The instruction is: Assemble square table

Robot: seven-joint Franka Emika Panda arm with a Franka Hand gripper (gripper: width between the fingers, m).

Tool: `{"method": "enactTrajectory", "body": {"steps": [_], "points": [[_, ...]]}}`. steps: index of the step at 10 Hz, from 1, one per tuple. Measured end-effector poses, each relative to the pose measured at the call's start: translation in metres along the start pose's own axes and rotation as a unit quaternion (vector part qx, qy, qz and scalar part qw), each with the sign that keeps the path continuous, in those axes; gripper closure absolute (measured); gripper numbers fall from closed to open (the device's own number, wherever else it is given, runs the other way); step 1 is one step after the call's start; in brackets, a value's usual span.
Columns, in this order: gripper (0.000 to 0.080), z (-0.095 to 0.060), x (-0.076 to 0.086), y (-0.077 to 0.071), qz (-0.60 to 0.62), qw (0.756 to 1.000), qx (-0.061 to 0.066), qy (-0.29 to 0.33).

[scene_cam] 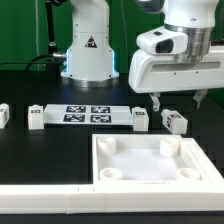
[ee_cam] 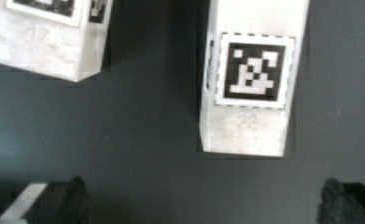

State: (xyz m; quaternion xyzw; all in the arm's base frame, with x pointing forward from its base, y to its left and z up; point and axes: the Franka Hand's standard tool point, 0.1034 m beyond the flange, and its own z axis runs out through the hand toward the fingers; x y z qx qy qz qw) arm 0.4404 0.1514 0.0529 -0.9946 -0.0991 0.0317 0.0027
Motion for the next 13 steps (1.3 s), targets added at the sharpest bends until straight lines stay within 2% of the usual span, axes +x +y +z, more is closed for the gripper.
{"method": "enactTrajectory", "body": {"steps": [2, 3, 4, 5, 8, 9, 10, 11, 13], "points": [[0.0150, 0.001, -0.003, 0.001, 0.002, 1.000, -0.001, -0.019], [0.0150, 0.003, -0.009, 0.004, 0.009, 0.997, -0.009, -0.080], [0.0150, 0.004, -0.003, 0.005, 0.015, 0.993, -0.011, -0.120], [0.0150, 0.005, -0.001, 0.004, 0.024, 0.988, -0.008, -0.150], [0.0150, 0.005, -0.007, 0.004, 0.029, 0.970, -0.012, -0.242], [0.0150, 0.005, -0.001, -0.003, 0.040, 0.960, 0.001, -0.276], [0.0150, 0.008, 0.007, -0.008, 0.050, 0.957, 0.015, -0.286], [0.0150, 0.013, 0.004, -0.014, 0.058, 0.942, 0.028, -0.331], [0.0150, 0.026, 0.005, -0.016, 0.057, 0.922, 0.030, -0.382]]}}
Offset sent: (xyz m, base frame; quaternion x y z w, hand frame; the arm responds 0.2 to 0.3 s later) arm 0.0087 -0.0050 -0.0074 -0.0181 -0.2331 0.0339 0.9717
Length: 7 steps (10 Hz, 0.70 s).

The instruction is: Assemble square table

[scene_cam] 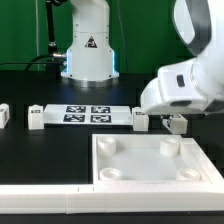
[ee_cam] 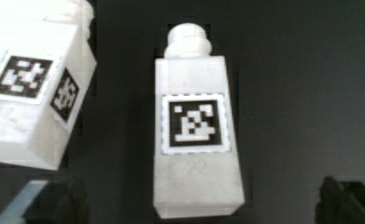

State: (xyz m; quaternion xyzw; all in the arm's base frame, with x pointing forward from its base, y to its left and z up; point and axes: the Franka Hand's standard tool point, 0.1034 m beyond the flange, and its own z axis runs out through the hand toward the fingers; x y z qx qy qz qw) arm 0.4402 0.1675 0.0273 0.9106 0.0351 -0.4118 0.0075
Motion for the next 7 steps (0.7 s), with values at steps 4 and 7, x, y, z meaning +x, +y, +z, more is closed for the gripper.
{"method": "enactTrajectory", "body": {"steps": [4, 7], "points": [[0.0150, 0.029, 0.006, 0.005, -0.002, 0.992, -0.008, -0.126], [0.0356, 0.029, 0.006, 0.003, -0.003, 0.992, -0.009, -0.125]]}}
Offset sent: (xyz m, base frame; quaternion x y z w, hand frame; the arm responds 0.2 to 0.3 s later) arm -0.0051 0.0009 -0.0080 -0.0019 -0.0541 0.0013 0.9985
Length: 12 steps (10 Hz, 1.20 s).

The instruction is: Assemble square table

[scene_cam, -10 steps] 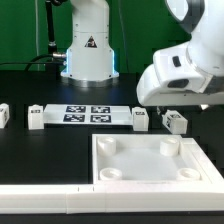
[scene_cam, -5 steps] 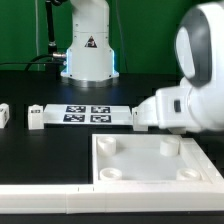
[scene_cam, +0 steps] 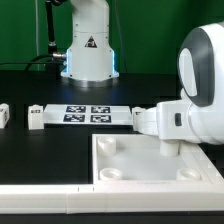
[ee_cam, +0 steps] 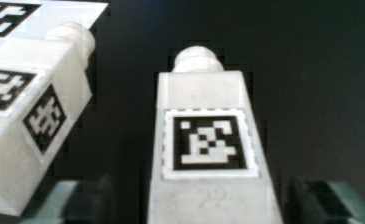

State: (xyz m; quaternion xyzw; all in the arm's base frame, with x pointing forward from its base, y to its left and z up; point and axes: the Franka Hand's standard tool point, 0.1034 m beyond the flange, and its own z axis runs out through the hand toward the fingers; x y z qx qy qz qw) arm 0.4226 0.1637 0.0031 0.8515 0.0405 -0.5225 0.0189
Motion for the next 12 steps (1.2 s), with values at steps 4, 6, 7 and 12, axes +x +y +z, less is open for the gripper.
{"method": "enactTrajectory", "body": {"steps": [4, 6, 7, 12], "points": [[0.0512, 0.000, 0.000, 0.000, -0.001, 1.000, 0.000, 0.001], [0.0512, -0.010, -0.008, 0.002, -0.006, 1.000, 0.000, 0.005], [0.0512, -0.022, -0.021, 0.006, -0.014, 1.000, 0.002, 0.006], [0.0512, -0.061, -0.057, 0.023, -0.055, 0.998, 0.005, 0.029]]}}
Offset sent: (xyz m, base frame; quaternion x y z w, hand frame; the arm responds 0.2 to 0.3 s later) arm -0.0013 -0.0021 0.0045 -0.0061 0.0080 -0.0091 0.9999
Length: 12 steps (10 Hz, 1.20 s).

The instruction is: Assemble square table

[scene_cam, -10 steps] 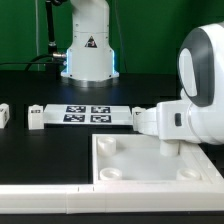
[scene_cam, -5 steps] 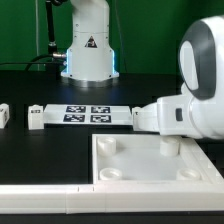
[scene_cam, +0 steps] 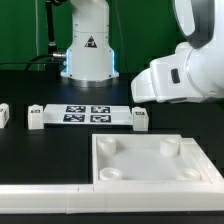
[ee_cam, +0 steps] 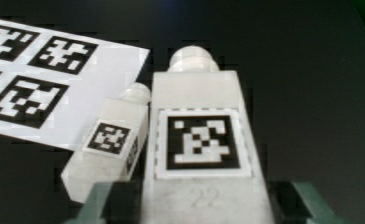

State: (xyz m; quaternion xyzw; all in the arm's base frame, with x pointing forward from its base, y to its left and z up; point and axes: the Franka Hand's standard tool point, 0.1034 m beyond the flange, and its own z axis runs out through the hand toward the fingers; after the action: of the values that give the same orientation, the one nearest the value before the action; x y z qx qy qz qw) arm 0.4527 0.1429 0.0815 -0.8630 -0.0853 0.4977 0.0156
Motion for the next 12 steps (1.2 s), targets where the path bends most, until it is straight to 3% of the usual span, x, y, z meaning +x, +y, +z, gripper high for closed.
{"method": "enactTrajectory", "body": {"steps": [2, 3, 4, 5, 6, 10, 12], "points": [[0.0512, -0.006, 0.005, 0.001, -0.008, 1.000, 0.001, 0.024], [0.0512, -0.014, 0.017, 0.011, -0.033, 0.997, 0.008, 0.065], [0.0512, -0.028, 0.013, 0.021, -0.042, 0.995, 0.019, 0.088], [0.0512, -0.045, 0.009, 0.028, -0.050, 0.991, 0.019, 0.126], [0.0512, -0.057, 0.004, 0.031, -0.055, 0.986, 0.016, 0.158], [0.0512, -0.062, 0.014, 0.035, -0.043, 0.958, 0.002, 0.284], [0.0511, -0.086, 0.015, 0.045, -0.059, 0.931, -0.013, 0.360]]}}
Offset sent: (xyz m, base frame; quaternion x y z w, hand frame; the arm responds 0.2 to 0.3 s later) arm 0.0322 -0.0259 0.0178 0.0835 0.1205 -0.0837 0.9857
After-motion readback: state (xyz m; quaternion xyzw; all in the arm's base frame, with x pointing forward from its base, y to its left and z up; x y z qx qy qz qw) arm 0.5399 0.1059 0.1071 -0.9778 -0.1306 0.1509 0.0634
